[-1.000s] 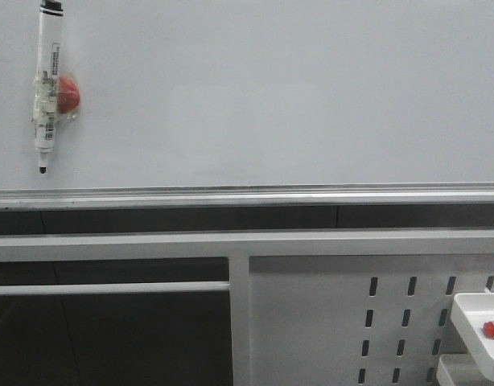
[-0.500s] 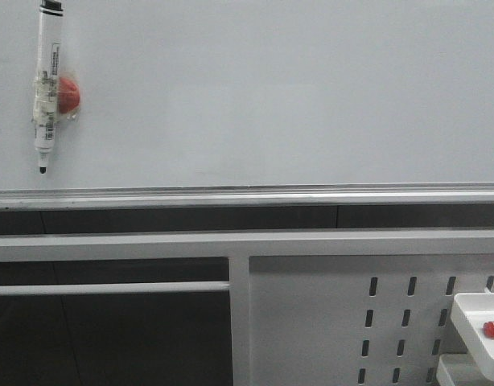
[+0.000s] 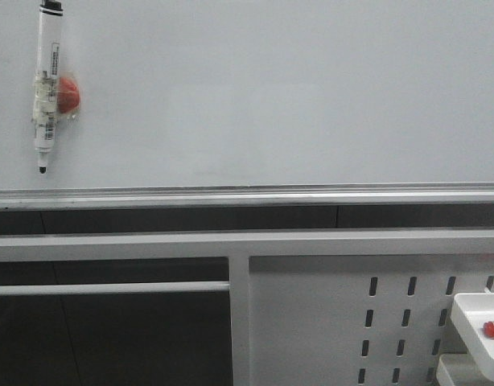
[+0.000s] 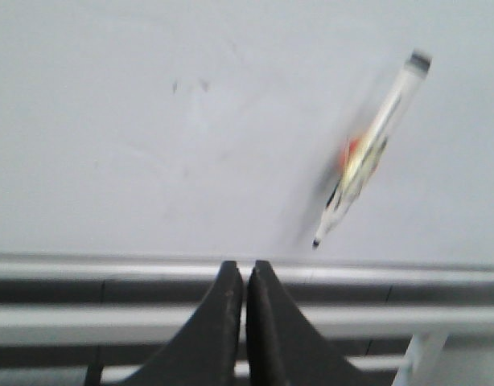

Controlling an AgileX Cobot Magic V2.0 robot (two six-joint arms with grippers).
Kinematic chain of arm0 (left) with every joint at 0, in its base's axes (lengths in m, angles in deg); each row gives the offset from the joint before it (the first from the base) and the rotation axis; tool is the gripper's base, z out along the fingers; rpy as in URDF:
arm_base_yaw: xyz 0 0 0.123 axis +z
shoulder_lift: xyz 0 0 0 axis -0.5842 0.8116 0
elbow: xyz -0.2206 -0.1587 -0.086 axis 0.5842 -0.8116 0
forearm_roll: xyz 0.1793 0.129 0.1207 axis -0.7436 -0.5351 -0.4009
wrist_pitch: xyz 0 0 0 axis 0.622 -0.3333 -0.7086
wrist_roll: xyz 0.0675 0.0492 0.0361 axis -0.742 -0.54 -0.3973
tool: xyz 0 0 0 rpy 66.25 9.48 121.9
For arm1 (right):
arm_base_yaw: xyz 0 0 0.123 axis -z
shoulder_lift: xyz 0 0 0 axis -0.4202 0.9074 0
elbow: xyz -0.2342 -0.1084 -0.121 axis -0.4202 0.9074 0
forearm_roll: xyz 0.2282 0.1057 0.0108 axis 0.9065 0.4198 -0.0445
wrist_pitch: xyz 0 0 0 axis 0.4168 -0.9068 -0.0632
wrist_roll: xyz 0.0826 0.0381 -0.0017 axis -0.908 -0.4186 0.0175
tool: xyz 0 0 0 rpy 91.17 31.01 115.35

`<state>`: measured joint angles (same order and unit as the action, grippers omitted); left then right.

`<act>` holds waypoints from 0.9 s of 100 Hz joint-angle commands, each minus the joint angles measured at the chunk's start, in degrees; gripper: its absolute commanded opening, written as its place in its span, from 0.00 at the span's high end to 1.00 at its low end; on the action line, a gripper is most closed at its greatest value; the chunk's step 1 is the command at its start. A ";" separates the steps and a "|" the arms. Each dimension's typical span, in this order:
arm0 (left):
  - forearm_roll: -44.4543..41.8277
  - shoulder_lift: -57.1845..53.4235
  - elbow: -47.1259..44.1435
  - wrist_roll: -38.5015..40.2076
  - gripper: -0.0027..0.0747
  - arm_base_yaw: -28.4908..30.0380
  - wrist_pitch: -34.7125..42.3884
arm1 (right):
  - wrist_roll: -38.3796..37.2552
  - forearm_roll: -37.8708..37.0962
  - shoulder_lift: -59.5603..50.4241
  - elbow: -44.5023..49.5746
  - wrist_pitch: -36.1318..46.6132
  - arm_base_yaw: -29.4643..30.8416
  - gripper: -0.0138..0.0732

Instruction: Write number 1 on whiteboard

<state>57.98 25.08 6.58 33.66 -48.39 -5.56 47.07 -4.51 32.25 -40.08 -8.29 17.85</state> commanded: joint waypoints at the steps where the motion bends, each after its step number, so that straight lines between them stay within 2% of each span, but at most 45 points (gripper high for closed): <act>1: 6.67 -1.29 -2.07 0.92 0.99 0.09 12.07 | -1.64 10.59 -1.08 0.79 14.81 0.19 0.91; 11: 18.30 -1.29 -2.07 0.92 0.99 0.09 14.90 | -1.64 16.21 -1.08 0.79 19.89 0.19 0.91; 37: 27.63 -1.29 -2.07 0.92 0.99 0.09 14.21 | -2.08 17.09 -1.08 -0.28 19.15 0.29 0.91; 45: 27.59 -1.29 -0.92 0.92 0.99 0.09 13.72 | -2.08 16.84 -1.08 -2.91 16.62 0.21 0.91; 52: 22.47 -0.85 1.68 0.31 0.98 -0.14 9.57 | -2.08 14.95 -0.50 -6.36 10.42 0.21 0.91; 60: 14.05 1.37 5.68 0.31 0.90 -0.65 2.93 | -2.08 10.93 1.36 -10.83 1.65 0.07 0.90; 67: 8.81 4.61 9.32 0.22 0.81 -1.48 0.89 | 0.40 9.08 4.20 -14.59 -2.62 -0.51 0.86; 75: 4.23 9.61 14.12 -1.03 0.68 -2.92 -0.46 | 5.62 9.10 8.64 -18.42 -4.24 -1.63 0.79; 83: 3.49 16.11 18.97 -6.36 0.54 -5.19 -3.34 | 8.29 9.10 13.41 -21.25 -4.36 -2.98 0.69; 90: 3.49 22.89 23.29 -10.47 0.49 -7.32 -7.66 | 8.83 9.10 17.86 -23.10 -4.36 -4.32 0.62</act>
<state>62.41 40.46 23.55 28.35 -53.07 -12.48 53.23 5.41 44.67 -59.14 -15.76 14.78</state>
